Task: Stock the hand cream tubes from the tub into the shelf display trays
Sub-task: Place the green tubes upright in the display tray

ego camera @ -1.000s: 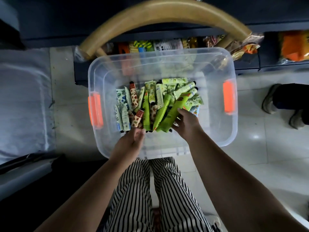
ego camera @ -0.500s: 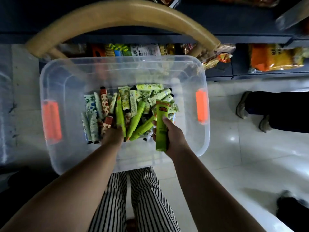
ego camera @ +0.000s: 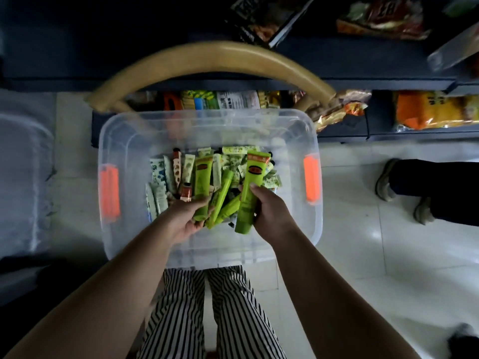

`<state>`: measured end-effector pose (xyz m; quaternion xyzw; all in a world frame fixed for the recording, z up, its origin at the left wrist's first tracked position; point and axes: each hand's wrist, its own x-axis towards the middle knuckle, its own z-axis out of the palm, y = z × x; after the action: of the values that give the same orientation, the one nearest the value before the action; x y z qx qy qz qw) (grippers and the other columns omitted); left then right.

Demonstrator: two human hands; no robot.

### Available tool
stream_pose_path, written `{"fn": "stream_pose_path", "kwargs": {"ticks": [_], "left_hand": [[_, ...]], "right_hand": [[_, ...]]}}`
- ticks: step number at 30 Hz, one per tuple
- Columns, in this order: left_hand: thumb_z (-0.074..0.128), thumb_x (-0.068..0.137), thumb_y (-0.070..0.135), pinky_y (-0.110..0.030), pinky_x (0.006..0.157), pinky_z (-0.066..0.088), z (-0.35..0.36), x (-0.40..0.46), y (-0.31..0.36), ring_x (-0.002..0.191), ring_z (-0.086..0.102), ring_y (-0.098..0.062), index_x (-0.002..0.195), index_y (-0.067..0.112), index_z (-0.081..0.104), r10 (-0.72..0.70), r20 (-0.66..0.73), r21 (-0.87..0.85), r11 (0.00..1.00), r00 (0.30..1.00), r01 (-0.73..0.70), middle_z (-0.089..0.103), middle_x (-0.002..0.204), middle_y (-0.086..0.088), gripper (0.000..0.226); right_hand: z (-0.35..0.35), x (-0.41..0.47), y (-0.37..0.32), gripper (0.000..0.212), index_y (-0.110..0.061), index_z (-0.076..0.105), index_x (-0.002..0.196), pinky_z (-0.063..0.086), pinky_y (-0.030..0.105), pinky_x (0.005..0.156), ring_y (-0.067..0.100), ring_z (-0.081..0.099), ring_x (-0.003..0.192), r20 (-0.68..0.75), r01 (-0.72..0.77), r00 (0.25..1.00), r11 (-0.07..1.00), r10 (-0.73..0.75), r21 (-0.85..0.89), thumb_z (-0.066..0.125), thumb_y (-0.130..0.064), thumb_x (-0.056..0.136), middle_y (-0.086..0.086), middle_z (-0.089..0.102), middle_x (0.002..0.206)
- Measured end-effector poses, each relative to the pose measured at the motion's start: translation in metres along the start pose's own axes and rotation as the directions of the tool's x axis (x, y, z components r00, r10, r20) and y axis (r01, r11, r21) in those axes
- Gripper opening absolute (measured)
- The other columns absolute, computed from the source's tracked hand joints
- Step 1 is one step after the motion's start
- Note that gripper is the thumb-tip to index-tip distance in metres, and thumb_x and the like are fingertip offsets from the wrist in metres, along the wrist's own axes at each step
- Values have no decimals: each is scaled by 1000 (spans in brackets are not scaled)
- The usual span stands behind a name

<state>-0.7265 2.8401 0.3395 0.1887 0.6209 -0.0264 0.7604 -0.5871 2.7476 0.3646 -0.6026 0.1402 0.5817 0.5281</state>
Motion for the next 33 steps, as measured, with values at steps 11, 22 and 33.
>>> {"fn": "stream_pose_path", "kwargs": {"ticks": [11, 22, 33], "left_hand": [[49, 85, -11, -27, 58, 36, 7, -162, 63, 63, 54, -14, 78, 10, 53, 644, -18, 164, 756, 765, -633, 58, 65, -4, 23], [42, 94, 22, -29, 66, 45, 27, -346, 157, 59, 62, -8, 92, 23, 55, 936, -52, -110, 340, 347, -934, 66, 74, 1, 13], [45, 92, 11, -39, 79, 51, 41, -452, 244, 84, 57, -16, 90, 19, 55, 998, 45, -195, 57, 50, -979, 53, 87, 0, 12]], "right_hand": [[71, -98, -93, 15, -8, 63, 102, 46, 32, 74, 19, 58, 82, 252, 269, 939, 956, -233, -121, 55, -10, 89, 5, 64, 87], [160, -233, -223, 20, -20, 66, 90, 42, 23, 68, 0, 55, 65, 629, 781, 529, 616, -569, -99, 53, -5, 89, -15, 65, 67], [227, -318, -304, 18, -19, 66, 90, 47, 36, 82, 19, 56, 84, 644, 913, 264, 401, -718, 73, 52, -8, 90, -6, 64, 80]]}}
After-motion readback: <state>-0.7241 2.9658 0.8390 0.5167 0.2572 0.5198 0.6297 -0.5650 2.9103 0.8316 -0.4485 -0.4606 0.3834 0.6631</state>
